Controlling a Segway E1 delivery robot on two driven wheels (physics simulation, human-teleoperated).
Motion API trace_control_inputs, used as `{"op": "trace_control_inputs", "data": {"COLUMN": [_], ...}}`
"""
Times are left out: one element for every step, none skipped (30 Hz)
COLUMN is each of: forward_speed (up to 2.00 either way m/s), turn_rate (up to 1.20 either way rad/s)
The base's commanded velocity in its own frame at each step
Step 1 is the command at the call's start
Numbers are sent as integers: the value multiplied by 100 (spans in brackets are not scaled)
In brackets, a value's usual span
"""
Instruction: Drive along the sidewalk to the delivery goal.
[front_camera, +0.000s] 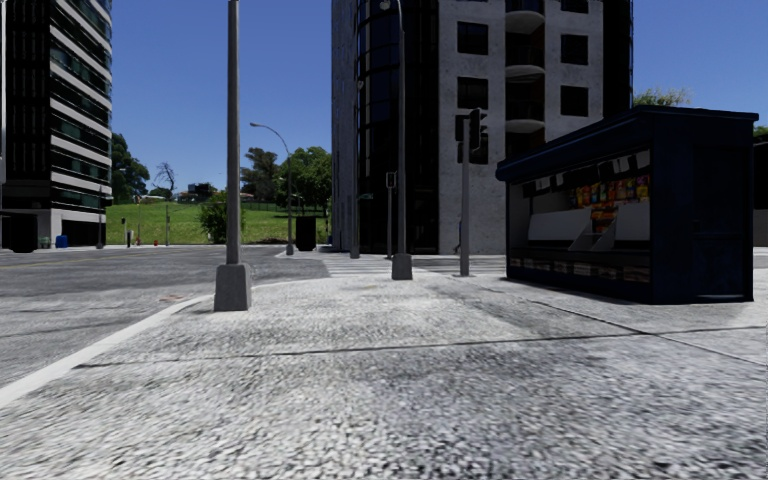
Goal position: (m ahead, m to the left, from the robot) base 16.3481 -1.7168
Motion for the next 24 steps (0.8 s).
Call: {"op": "trace_control_inputs", "data": {"forward_speed": [200,200,200,200,200,200,200,200,200,200,200,200,200,200,200,200,200,200,200,200,200,200,200,200], "turn_rate": [0,0,0,0,0,0,0,0,0,0,0,0,0,0,0,0,0,0,0,0,0,0,0,0]}}
